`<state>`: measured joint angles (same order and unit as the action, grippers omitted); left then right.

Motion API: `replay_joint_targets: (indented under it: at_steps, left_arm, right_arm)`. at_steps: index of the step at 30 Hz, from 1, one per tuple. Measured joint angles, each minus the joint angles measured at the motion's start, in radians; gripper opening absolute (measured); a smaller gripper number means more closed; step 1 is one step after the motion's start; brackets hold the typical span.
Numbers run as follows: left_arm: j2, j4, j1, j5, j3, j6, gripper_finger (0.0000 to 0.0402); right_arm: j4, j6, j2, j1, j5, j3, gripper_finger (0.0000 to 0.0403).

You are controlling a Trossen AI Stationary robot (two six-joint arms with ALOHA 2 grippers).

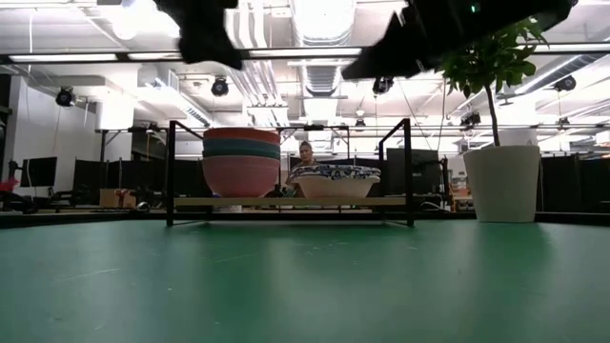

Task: Place and stack bowls onto a shelf
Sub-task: Stack blue patterned bowl on top of the blue patterned bowls on the shelf

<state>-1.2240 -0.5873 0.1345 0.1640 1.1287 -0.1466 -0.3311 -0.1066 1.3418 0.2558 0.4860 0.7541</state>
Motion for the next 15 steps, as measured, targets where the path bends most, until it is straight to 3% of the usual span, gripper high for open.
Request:
replay_joint_targets:
  at_steps: [3,6,11,15]
  left_arm:
    - [-0.008,-0.233,-0.116,-0.07,0.049,-0.21,0.0]
    - [-0.01,-0.388,-0.241,-0.13,0.057,-0.537,0.0]
    - [-0.026,-0.411,-0.472,-0.215,0.01,-1.033,0.0]
    - [-0.071,-0.41,-0.627,-0.201,0.002,-1.273,0.0]
  right_arm:
    - [0.056,0.001,-0.003,0.006,0.009,-0.006,0.0034]
    - [0.072,0.012,-0.013,0.006,0.011,-0.007,0.0034]
    - [0.074,0.005,-0.025,0.006,0.01,-0.007,0.0034]
    - [0.073,0.003,-0.04,0.006,0.009,-0.007,0.0034]
